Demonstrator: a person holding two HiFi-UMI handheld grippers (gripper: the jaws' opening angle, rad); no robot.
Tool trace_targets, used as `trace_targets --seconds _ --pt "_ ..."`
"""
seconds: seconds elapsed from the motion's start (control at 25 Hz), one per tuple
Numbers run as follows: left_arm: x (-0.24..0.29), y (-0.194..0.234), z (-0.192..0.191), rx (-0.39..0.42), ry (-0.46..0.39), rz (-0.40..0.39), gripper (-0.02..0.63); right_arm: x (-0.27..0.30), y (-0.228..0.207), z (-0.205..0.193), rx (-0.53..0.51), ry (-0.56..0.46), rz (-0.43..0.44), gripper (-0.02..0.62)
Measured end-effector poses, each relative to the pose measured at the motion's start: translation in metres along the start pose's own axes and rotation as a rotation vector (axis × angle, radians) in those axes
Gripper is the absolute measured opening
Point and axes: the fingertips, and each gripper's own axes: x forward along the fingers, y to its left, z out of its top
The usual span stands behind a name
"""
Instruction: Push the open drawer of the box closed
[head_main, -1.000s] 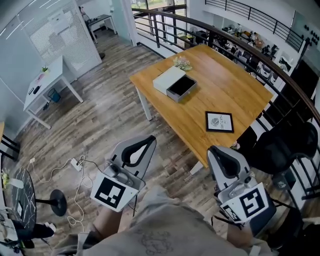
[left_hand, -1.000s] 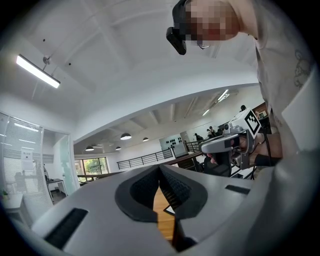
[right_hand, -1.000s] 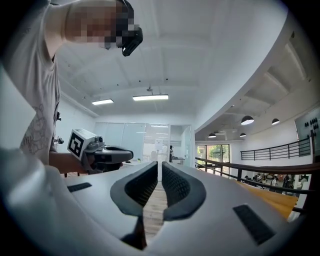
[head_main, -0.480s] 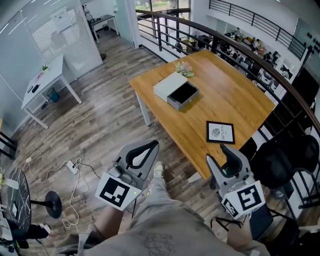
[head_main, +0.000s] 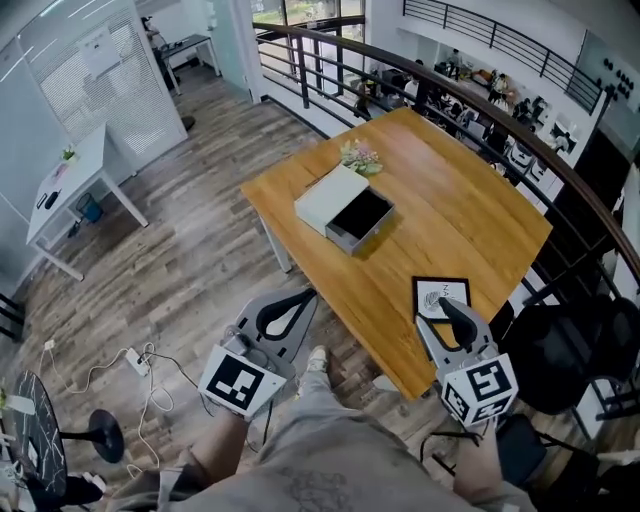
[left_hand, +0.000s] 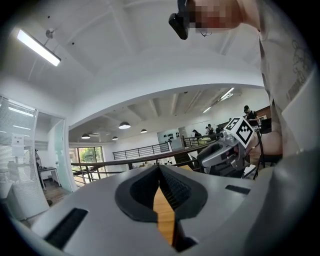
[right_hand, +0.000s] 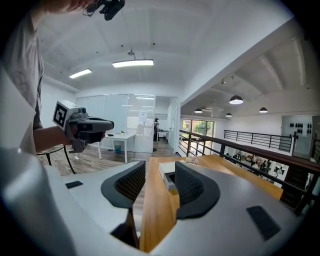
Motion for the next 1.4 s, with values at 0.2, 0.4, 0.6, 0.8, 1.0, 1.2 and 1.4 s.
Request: trace_targets --seconds 0.2,0.4,0.6,0.8,1.0,1.2,1.4 --pt "0.045 0.054 -0.021 0.006 0.061 -0.035 0.015 0.068 -0.031 -0.011 0.041 0.093 -0.011 0.195" --pt "0.092 0.111 -0.043 0.007 0.116 -0.075 0.015 0.137 -0.063 -0.028 0.066 0.192 -0.019 0.195" --pt "0.138 0.157 -0.085 -0.031 0.195 -0.125 0.015 0.195 -0.085 -0.058 0.082 0.328 0.015 0.195" --pt "0.18 0.185 -0.136 -0.05 0.291 -0.206 0.015 0.246 -0.106 -0.101 0.09 0.45 -0.002 0.196" --pt "0.206 0.209 -0.175 -0.069 0.342 -0.263 0.015 0.281 -0.123 -0.147 0.116 0.576 -0.019 0.195" --pt "0.225 0.215 -0.222 -0.08 0.409 -0.32 0.015 0.305 -0.134 -0.181 0.092 0.673 -0.018 0.195" --pt "0.237 0.214 -0.255 -0.118 0.466 -0.342 0.015 0.321 -0.133 -0.21 0.082 0.75 0.01 0.195"
